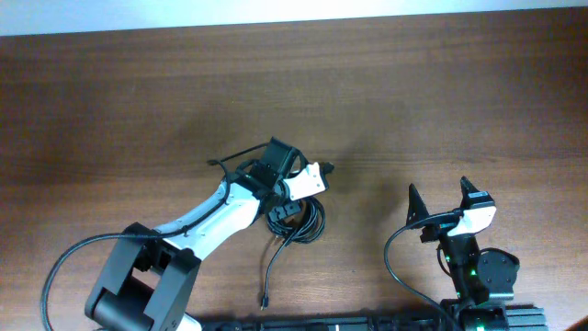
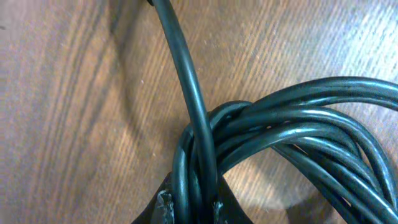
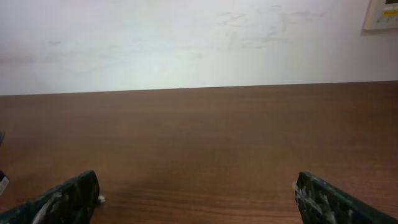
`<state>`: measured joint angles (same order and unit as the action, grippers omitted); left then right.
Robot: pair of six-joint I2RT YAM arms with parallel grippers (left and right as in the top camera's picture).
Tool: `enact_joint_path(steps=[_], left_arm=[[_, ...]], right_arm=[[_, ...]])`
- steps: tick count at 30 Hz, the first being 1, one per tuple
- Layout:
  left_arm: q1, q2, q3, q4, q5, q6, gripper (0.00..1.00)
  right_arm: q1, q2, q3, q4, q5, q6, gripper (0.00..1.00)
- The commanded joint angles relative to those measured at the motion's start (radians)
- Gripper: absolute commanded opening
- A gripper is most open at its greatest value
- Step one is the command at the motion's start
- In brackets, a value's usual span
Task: Untangle cables
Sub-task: 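Lift the grasped cable coil with the left gripper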
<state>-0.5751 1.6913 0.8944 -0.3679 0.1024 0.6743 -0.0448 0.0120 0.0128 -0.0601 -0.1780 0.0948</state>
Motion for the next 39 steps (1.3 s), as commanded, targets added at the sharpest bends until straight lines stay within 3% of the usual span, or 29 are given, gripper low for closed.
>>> enact_joint_path(steps=[1, 6, 8, 12, 14, 15, 16, 23, 29, 36, 39], left_arm=[[0.0, 0.018, 0.006, 0.02, 0.013, 0.02, 0.07], [0.0, 0.018, 0.007, 0.02, -0.048, 0.019, 0.04], [0.0, 0.018, 0.008, 0.02, -0.054, 0.019, 0.13], [-0.001, 0.018, 0.008, 0.024, -0.054, 0.019, 0.5], [-0.001, 0.015, 0.009, 0.023, -0.054, 0.019, 0.58], [-0.001, 0.012, 0.012, 0.024, -0.054, 0.011, 0.88], [-0.001, 0.003, 0.022, 0.023, -0.054, -0.011, 0.99], [0.0, -0.151, 0.115, 0.023, -0.059, -0.221, 0.99], [0.027, -0.289, 0.118, -0.072, -0.106, -0.716, 0.99], [0.026, -0.264, 0.116, -0.27, -0.063, -0.761, 0.99], [0.026, -0.213, 0.116, -0.342, -0.066, -1.052, 0.99]], right_arm=[[0.005, -0.005, -0.007, -0.003, -0.009, 0.0, 0.99], [0.005, -0.005, -0.007, -0.003, -0.009, 0.0, 0.98], [0.005, -0.005, -0.007, -0.003, -0.009, 0.0, 0.99], [0.005, -0.005, -0.007, -0.003, -0.009, 0.0, 0.99], [0.005, -0.005, -0.007, -0.003, -0.009, 0.0, 0.99], [0.005, -0.005, -0.007, -0.003, -0.01, 0.0, 0.99], [0.005, -0.005, -0.007, -0.003, -0.009, 0.0, 0.99], [0.005, -0.005, -0.007, -0.003, -0.009, 0.0, 0.99], [0.005, -0.005, -0.007, -0.003, -0.009, 0.0, 0.99], [0.005, -0.005, -0.007, -0.003, -0.009, 0.0, 0.99], [0.005, -0.005, -0.007, -0.003, -0.009, 0.0, 0.99]])
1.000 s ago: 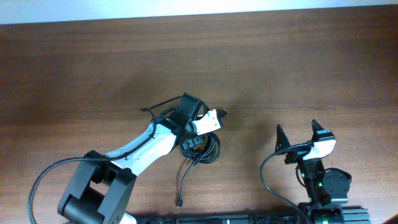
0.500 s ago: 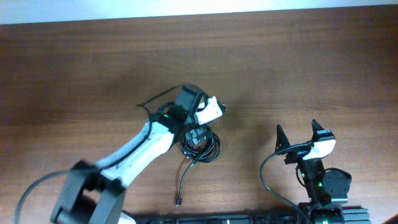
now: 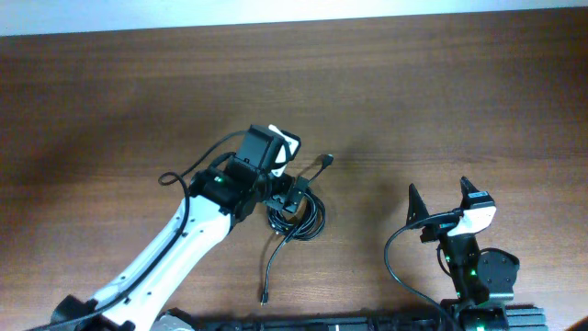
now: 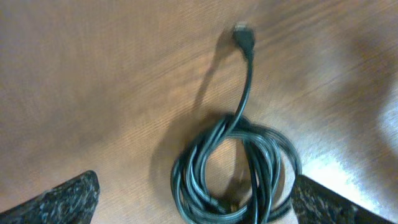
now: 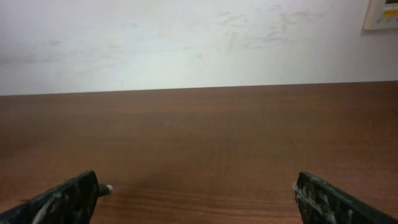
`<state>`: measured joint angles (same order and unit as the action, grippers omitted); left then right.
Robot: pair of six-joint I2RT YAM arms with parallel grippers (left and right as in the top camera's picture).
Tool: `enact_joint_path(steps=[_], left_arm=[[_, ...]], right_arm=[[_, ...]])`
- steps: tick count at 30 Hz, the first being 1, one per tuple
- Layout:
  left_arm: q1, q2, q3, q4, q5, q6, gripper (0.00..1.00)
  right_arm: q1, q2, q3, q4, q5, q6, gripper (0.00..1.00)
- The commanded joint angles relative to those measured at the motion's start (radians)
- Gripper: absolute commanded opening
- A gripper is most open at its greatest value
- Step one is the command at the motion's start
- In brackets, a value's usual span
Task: Untangle cables
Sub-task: 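Lift the grasped cable coil with the left gripper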
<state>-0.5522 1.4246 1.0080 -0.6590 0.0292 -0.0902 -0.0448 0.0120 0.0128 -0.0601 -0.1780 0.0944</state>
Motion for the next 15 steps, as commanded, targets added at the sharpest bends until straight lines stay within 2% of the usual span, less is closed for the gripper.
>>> enact_joint_path(steps=[1, 4, 10, 12, 15], left_arm=[[0.003, 0.071, 0.002, -0.072, 0.008, -0.345, 0.99], [0.003, 0.14, 0.002, -0.117, 0.008, -0.444, 0.99], [0.003, 0.282, 0.002, -0.117, 0.004, -0.501, 0.9], [0.002, 0.327, 0.002, -0.116, 0.008, -0.501, 0.84], [-0.01, 0.37, 0.002, -0.116, 0.009, -0.501, 0.58]], right_arm=[[0.005, -0.005, -0.007, -0.003, -0.009, 0.0, 0.99], [0.005, -0.005, -0.007, -0.003, -0.01, 0.0, 0.99], [0.005, -0.005, -0.007, -0.003, -0.009, 0.0, 0.99], [0.005, -0.005, -0.007, -0.003, -0.009, 0.0, 0.99], [0.005, -0.005, -0.007, -0.003, -0.009, 0.0, 0.99]])
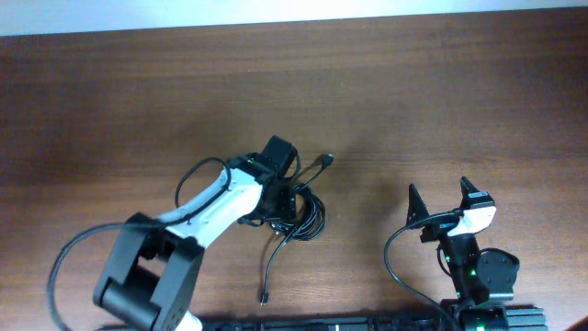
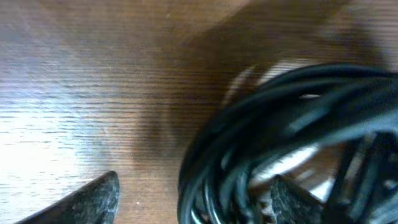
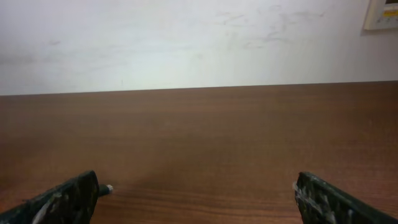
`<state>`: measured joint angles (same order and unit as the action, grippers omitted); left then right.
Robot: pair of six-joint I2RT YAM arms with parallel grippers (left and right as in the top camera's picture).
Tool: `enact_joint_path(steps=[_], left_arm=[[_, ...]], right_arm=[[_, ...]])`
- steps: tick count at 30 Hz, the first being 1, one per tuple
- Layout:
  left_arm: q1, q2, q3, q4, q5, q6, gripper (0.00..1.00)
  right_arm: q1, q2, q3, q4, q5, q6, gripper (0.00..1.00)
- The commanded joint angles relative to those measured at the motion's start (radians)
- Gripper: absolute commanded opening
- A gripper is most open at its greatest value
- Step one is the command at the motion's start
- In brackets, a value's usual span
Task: Untangle cables
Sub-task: 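Lift the grasped cable coil with the left gripper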
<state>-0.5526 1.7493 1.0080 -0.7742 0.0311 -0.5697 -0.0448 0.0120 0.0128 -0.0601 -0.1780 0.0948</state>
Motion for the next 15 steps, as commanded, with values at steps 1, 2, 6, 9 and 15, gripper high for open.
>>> enact_joint_path(steps=[1, 2, 6, 9, 15], left_arm=[[-0.018, 0.056, 0.002, 0.002, 0.006, -0.021, 0.51], [-0.025, 0.064, 0.002, 0.004, 0.006, -0.022, 0.43], [-0.034, 0.07, 0.002, 0.032, 0.006, -0.021, 0.21], [-0.034, 0.07, 0.003, 0.036, -0.003, -0.019, 0.0], [-0.027, 0.066, 0.038, 0.031, -0.013, 0.074, 0.0]], right_arm=[[0.005, -0.005, -0.007, -0.003, -0.009, 0.0, 0.99], [0.005, -0.005, -0.007, -0.003, -0.009, 0.0, 0.99], [0.005, -0.005, -0.007, -0.003, -0.009, 0.0, 0.99], [0.005, -0.005, -0.007, -0.003, -0.009, 0.0, 0.99], [0.005, -0.005, -0.007, -0.003, -0.009, 0.0, 0.99]])
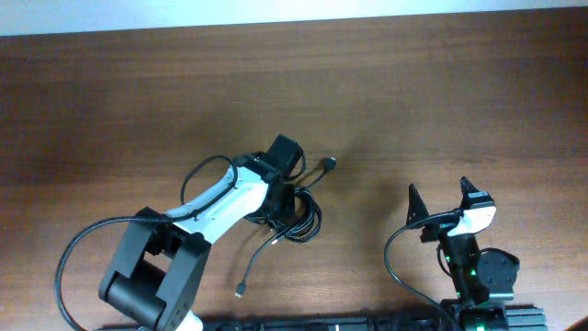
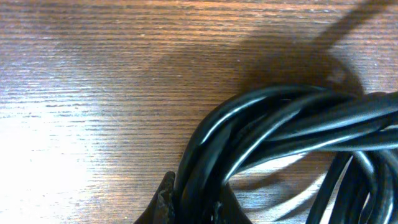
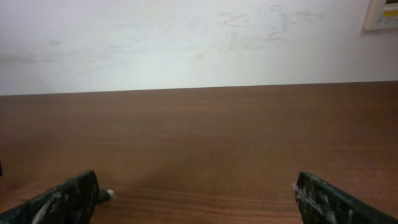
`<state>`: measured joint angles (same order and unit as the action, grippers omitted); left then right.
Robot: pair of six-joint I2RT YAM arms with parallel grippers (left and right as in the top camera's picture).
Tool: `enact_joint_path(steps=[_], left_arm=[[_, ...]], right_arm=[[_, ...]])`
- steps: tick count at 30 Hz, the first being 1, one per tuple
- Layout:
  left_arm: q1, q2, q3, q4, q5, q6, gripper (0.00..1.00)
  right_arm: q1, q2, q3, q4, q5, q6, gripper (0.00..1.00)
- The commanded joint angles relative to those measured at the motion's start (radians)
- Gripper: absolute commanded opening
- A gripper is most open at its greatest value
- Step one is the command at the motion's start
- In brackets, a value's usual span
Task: Untangle cables
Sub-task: 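Lift the grasped cable coil with the left gripper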
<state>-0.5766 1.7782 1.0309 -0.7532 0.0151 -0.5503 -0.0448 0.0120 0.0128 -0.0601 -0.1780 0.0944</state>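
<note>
A coil of black cable lies on the brown table at centre. One plug end points up and right; the other end trails down and left. My left gripper is down on the coil's left side, shut on a bunch of cable strands, with its fingertips pinching them at the bottom of the left wrist view. My right gripper stands open near the front right, holding nothing; a plug tip shows by its left finger.
The wooden table spreads wide around the coil. A white wall rises behind the table's far edge. The right arm's base sits at the front right.
My left gripper was open beside the coil and is now shut on a bunch of its strands. The lower loose cable end has swung leftward. The right arm has not moved.
First my left gripper was shut on the coil's strands. Then it was lifted above the coil, open, the cable lying free. Then it was down at the coil's left side, open. Now it pinches the strands again, and the tail has shifted left.
</note>
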Motion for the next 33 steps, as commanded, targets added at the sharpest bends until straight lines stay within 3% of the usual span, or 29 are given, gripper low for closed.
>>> enact_joint_path(steps=[1, 11, 20, 33], left_arm=[[-0.003, 0.037, 0.03, 0.01, 0.003, 0.055, 0.0], [-0.003, 0.037, 0.129, 0.008, -0.04, 0.059, 0.0], [-0.003, 0.037, 0.193, -0.024, -0.045, 0.17, 0.0], [-0.003, 0.037, 0.31, -0.15, -0.226, 0.171, 0.0]], right_arm=[[0.005, -0.005, -0.007, -0.003, -0.01, 0.0, 0.99], [0.005, -0.005, -0.007, -0.003, -0.009, 0.0, 0.99], [0.005, -0.005, -0.007, -0.003, -0.01, 0.0, 0.99], [0.005, -0.005, -0.007, -0.003, -0.009, 0.0, 0.99]])
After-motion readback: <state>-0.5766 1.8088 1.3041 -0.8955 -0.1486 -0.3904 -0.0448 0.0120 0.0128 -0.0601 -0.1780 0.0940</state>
